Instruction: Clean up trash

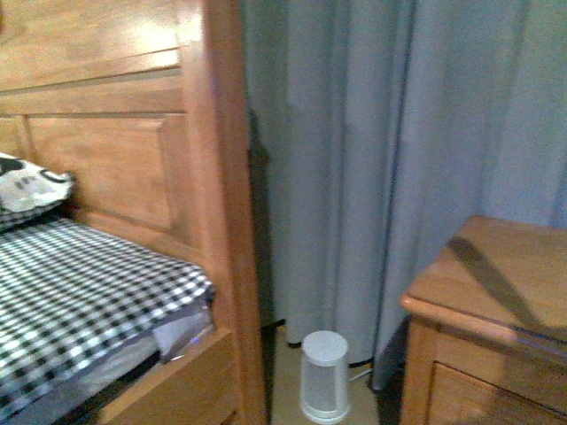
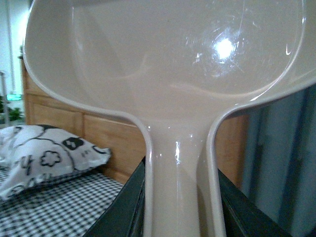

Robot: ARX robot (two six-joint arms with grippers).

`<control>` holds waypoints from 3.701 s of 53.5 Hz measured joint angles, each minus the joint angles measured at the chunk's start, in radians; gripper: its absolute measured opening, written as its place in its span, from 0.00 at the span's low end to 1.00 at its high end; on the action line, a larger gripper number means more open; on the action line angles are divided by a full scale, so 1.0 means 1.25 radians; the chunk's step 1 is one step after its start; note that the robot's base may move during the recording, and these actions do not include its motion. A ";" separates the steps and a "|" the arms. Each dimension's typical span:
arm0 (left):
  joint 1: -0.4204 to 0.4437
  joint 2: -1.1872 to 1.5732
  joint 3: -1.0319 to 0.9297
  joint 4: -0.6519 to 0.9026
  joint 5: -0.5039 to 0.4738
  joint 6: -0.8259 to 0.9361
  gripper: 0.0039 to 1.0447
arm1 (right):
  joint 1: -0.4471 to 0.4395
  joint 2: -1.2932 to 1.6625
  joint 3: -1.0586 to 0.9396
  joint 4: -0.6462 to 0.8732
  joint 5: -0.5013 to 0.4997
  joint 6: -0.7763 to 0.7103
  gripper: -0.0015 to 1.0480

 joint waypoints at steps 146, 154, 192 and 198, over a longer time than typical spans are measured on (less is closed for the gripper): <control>0.067 0.881 0.653 -0.736 0.225 0.677 0.25 | 0.000 -0.002 0.000 0.000 0.001 -0.003 0.19; 0.058 0.896 0.639 -0.713 0.222 0.683 0.25 | 0.000 -0.002 0.000 0.000 0.001 -0.003 0.19; 0.038 0.897 0.588 -0.711 0.210 0.689 0.25 | 0.015 0.047 0.076 -0.195 0.044 -0.009 0.19; 0.037 0.897 0.588 -0.711 0.210 0.689 0.25 | 0.031 0.178 0.225 -0.470 0.001 -0.044 0.19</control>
